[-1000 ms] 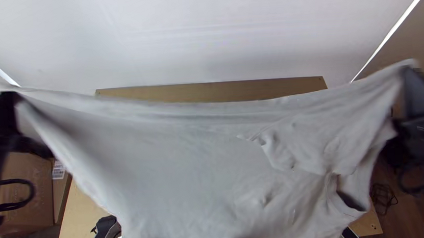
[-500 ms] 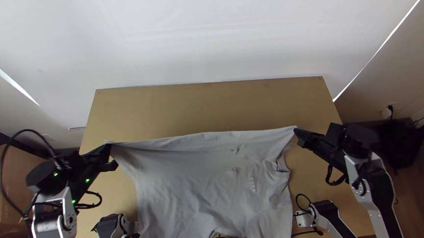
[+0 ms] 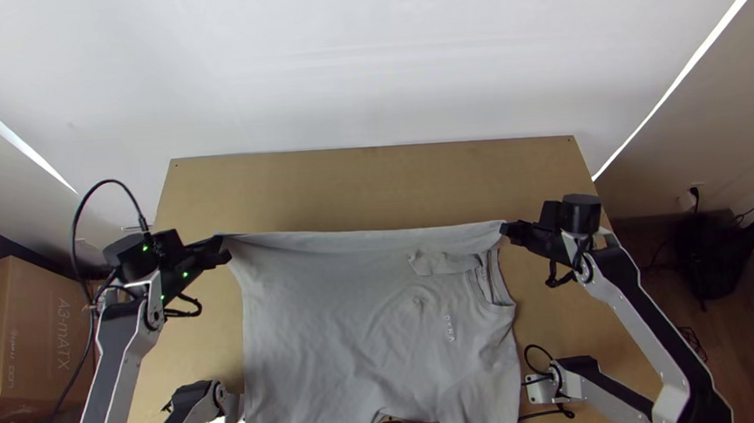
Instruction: Fold the t-shirt
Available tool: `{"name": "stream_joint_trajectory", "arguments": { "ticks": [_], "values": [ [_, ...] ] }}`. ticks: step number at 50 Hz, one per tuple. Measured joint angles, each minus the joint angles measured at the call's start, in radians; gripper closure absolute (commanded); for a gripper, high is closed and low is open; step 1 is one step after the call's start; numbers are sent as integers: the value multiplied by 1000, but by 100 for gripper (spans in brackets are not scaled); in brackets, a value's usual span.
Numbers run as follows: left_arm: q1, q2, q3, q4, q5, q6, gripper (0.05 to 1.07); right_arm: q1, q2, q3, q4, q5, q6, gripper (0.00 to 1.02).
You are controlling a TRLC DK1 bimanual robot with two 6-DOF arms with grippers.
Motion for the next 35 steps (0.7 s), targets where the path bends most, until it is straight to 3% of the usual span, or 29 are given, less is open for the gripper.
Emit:
{"name": "stream_joint_trajectory", "arguments": {
  "ticks": [13, 35],
  "values": [
    [-4, 343, 72, 94, -4, 43, 105, -25, 315, 166, 56, 0, -41, 100],
    [-26, 856, 469, 114, -29, 71, 105, -55, 680, 468, 77, 7, -76, 100]
  ]
}}
